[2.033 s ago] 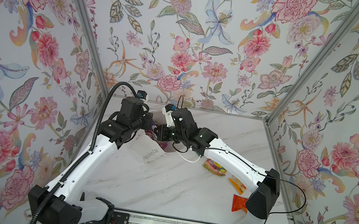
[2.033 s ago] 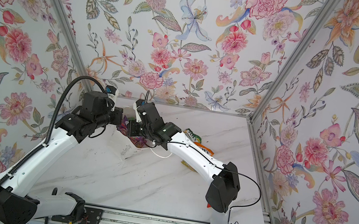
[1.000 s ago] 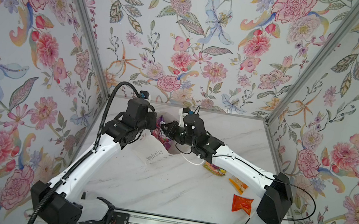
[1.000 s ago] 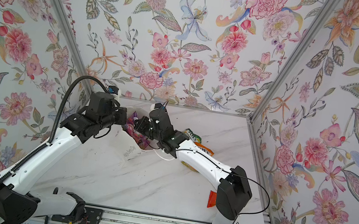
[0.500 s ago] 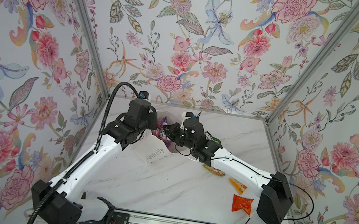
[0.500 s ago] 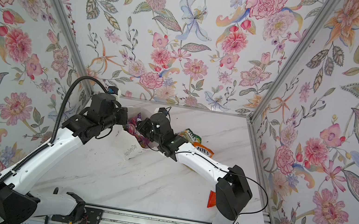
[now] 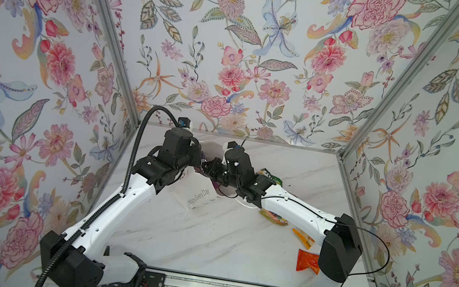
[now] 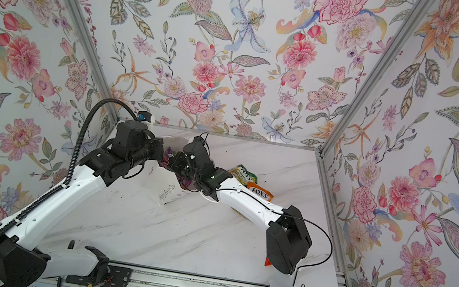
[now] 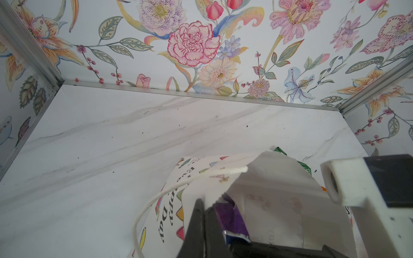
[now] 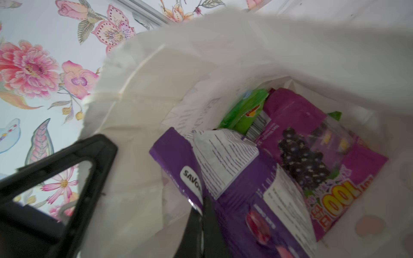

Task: Place the snacks into the paper bag
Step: Place the snack in the paper bag.

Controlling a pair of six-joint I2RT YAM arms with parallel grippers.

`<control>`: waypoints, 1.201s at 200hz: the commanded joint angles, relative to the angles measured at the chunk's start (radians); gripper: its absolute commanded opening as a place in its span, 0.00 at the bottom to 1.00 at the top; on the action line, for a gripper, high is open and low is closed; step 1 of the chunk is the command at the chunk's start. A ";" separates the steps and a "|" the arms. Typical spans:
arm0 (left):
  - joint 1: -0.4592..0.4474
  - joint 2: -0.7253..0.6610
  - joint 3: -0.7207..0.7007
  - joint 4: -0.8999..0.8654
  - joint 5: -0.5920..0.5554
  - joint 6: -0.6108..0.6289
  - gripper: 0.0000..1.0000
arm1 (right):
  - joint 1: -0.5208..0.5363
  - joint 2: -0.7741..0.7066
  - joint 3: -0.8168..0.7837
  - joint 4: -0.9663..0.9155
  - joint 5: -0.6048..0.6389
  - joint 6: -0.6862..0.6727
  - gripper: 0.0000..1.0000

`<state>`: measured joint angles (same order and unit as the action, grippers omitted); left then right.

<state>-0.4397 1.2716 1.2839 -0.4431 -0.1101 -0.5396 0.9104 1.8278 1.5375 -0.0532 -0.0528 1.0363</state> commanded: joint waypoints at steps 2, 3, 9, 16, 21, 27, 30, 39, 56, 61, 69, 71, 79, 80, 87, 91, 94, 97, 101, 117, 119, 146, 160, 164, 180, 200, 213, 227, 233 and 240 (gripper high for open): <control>-0.014 -0.054 0.006 0.093 0.008 0.014 0.00 | -0.019 0.000 0.008 -0.062 0.061 -0.060 0.00; -0.014 -0.055 0.005 0.093 0.008 0.015 0.00 | -0.019 -0.001 0.008 -0.064 0.062 -0.061 0.00; -0.014 -0.055 0.005 0.090 0.003 0.019 0.00 | -0.021 -0.003 0.010 -0.069 0.067 -0.074 0.01; -0.016 -0.054 0.005 0.089 -0.002 0.021 0.00 | -0.021 -0.005 0.017 -0.078 0.074 -0.089 0.08; -0.015 -0.055 0.006 0.089 -0.006 0.024 0.00 | -0.022 -0.005 0.028 -0.093 0.080 -0.103 0.13; -0.014 -0.055 0.005 0.087 -0.010 0.028 0.00 | -0.021 -0.005 0.044 -0.112 0.090 -0.122 0.20; -0.015 -0.055 0.006 0.087 -0.012 0.029 0.00 | -0.021 -0.005 0.052 -0.122 0.094 -0.133 0.23; -0.014 -0.055 0.006 0.084 -0.018 0.034 0.00 | -0.017 -0.006 0.079 -0.151 0.109 -0.165 0.34; -0.014 -0.055 0.012 0.076 -0.038 0.047 0.00 | -0.013 -0.014 0.118 -0.191 0.124 -0.217 0.45; -0.015 -0.055 0.014 0.071 -0.045 0.052 0.00 | -0.012 -0.021 0.123 -0.198 0.124 -0.229 0.46; -0.014 -0.055 0.018 0.064 -0.056 0.059 0.00 | -0.012 -0.031 0.129 -0.204 0.119 -0.247 0.48; -0.013 -0.055 0.019 0.062 -0.057 0.061 0.00 | -0.012 -0.034 0.130 -0.205 0.117 -0.251 0.49; -0.013 -0.054 0.022 0.053 -0.067 0.067 0.00 | -0.009 -0.046 0.132 -0.208 0.112 -0.267 0.51; -0.012 -0.053 0.023 0.051 -0.068 0.068 0.00 | -0.009 -0.047 0.132 -0.209 0.111 -0.270 0.51; -0.011 -0.054 0.026 0.042 -0.074 0.073 0.00 | -0.006 -0.057 0.139 -0.221 0.109 -0.285 0.52; -0.010 -0.053 0.028 0.039 -0.075 0.077 0.00 | -0.006 -0.062 0.143 -0.230 0.111 -0.295 0.52; -0.009 -0.053 0.029 0.037 -0.076 0.078 0.00 | -0.003 -0.066 0.146 -0.238 0.110 -0.302 0.53; -0.009 -0.054 0.029 0.034 -0.078 0.080 0.00 | -0.003 -0.071 0.148 -0.243 0.111 -0.309 0.53; -0.007 -0.053 0.029 0.031 -0.077 0.081 0.00 | -0.001 -0.077 0.151 -0.252 0.112 -0.319 0.53; -0.001 -0.058 0.026 0.023 -0.081 0.086 0.00 | 0.002 -0.111 0.143 -0.265 0.117 -0.357 0.54; -0.001 -0.058 0.024 0.022 -0.082 0.086 0.00 | 0.002 -0.116 0.141 -0.266 0.117 -0.360 0.54; 0.017 -0.067 0.010 0.011 -0.086 0.094 0.00 | -0.004 -0.189 0.098 -0.271 0.128 -0.424 0.57; 0.030 -0.073 0.004 0.001 -0.086 0.102 0.00 | -0.014 -0.222 0.080 -0.280 0.117 -0.451 0.57; 0.034 -0.075 0.001 -0.001 -0.087 0.102 0.00 | -0.020 -0.230 0.075 -0.283 0.113 -0.459 0.58; 0.059 -0.081 -0.009 -0.010 -0.076 0.118 0.00 | -0.038 -0.260 0.053 -0.302 0.095 -0.484 0.58; 0.091 -0.098 -0.032 -0.019 -0.083 0.130 0.00 | -0.068 -0.306 0.014 -0.329 0.093 -0.513 0.58; 0.114 -0.114 -0.061 -0.018 -0.084 0.130 0.00 | -0.092 -0.336 -0.019 -0.342 0.098 -0.521 0.59; 0.151 -0.128 -0.098 -0.010 -0.054 0.124 0.00 | -0.122 -0.372 -0.058 -0.358 0.104 -0.525 0.59; 0.166 -0.133 -0.114 -0.004 -0.036 0.122 0.00 | -0.138 -0.388 -0.079 -0.365 0.111 -0.525 0.59; 0.186 -0.139 -0.134 0.002 -0.019 0.119 0.00 | -0.155 -0.404 -0.103 -0.374 0.121 -0.524 0.59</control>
<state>-0.3084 1.1759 1.1992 -0.4915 -0.1577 -0.4328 0.8013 1.4750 1.5005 -0.3580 0.0433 0.5461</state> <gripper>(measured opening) 0.042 0.588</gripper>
